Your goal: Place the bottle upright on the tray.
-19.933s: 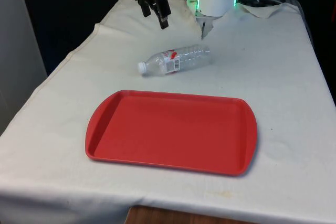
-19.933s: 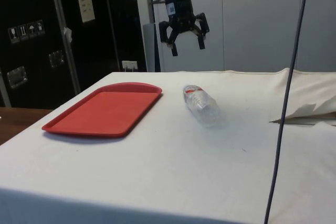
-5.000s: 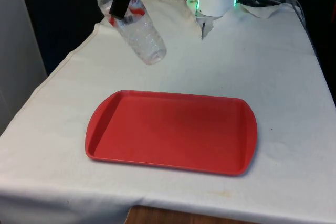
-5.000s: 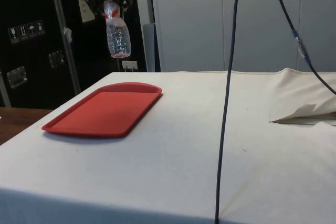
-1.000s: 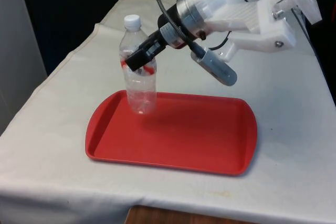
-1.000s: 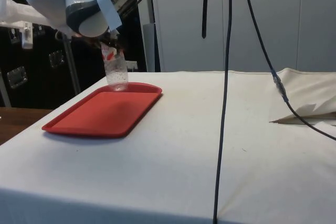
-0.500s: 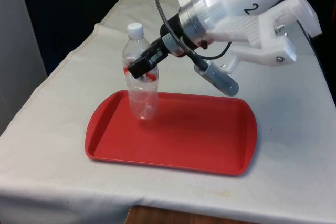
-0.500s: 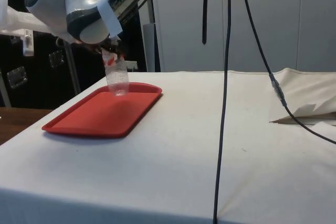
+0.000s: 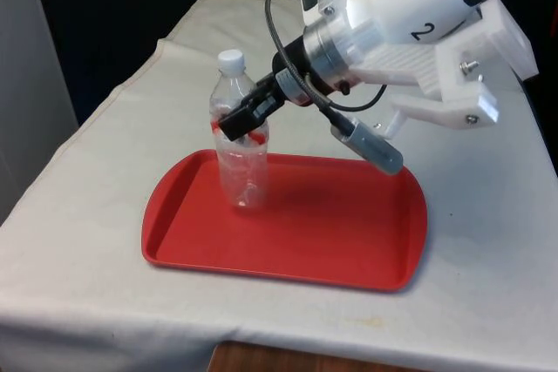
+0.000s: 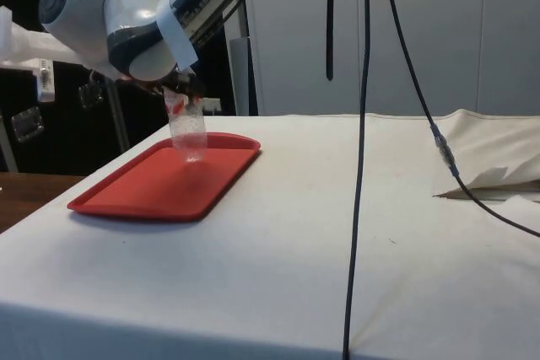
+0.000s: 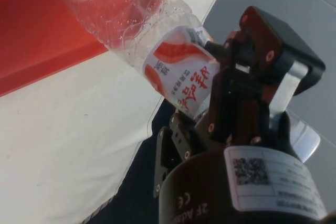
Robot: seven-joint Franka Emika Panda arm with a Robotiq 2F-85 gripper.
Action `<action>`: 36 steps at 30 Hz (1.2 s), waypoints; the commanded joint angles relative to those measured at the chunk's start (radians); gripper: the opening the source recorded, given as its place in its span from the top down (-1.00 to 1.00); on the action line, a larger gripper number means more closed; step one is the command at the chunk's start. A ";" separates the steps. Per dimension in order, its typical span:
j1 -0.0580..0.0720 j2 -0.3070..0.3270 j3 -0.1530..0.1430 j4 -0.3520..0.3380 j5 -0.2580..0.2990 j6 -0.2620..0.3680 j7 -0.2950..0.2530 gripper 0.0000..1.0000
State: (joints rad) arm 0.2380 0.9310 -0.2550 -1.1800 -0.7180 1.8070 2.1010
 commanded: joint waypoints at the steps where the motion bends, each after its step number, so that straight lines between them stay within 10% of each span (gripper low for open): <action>1: 0.002 0.005 0.001 0.005 -0.001 0.003 0.007 1.00; 36: -0.009 0.020 0.033 0.005 -0.009 0.009 0.029 1.00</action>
State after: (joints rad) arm 0.2350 0.9530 -0.2280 -1.1750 -0.7350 1.8070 2.1330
